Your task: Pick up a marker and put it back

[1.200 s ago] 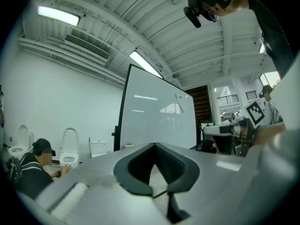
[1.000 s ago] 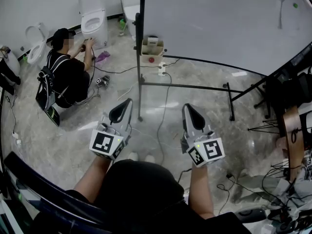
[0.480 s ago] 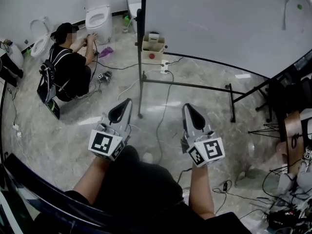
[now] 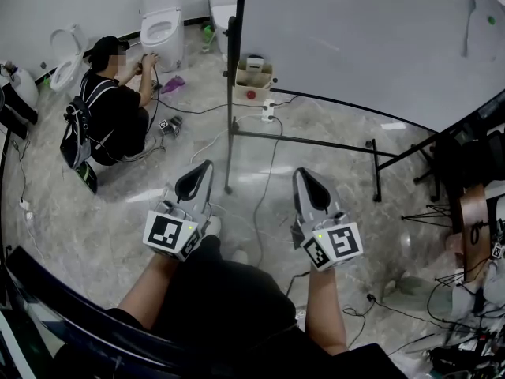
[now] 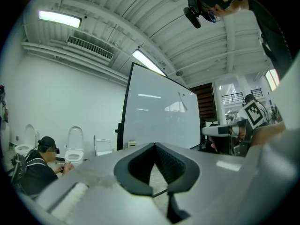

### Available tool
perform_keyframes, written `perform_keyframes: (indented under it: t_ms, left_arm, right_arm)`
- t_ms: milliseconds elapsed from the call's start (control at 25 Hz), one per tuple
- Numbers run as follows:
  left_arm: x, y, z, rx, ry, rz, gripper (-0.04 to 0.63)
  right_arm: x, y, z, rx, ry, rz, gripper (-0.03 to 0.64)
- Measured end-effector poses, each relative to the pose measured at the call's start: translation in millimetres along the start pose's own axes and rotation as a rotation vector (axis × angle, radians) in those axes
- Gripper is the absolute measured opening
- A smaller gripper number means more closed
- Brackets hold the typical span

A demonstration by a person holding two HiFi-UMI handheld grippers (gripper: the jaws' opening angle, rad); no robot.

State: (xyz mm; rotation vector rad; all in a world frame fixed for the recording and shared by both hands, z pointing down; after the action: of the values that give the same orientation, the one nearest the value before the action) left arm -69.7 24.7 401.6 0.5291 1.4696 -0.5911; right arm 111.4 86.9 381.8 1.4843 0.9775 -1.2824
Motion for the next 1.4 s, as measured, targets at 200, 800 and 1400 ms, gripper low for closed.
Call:
perform_keyframes:
  t_ms: [200,800,1400]
  left_arm:
    - [9.1,-14.1,22.1,-0.061,0.025,0.006,0.005]
    - [15.7,-78.1,83.7,-0.158,0.031,0.003,0.005]
    - [15.2,-151.5,101.3,-0.189,0.026,-0.013,0.005]
  right_arm:
    - [4.3,3.8,20.9,-0.03,0.004,-0.008,0.009]
    - [6.6,16.2,96.8,-0.098,0.001,-0.017,0.009]
    - [4.0,1.7,162.2,-0.152,-0.006,-0.023,0.009]
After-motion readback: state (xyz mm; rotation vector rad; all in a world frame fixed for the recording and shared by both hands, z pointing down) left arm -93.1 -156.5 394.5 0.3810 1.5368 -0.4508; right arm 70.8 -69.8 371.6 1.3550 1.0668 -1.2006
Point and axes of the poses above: the fingertips, and each gripper's own axes: z forward along the fingers, y to its right, x out of its top, the point moved 1 cm from there along -z, backward along the fingers, and after that the axes turned 2 degrees about -x, right-handed, at the moved point
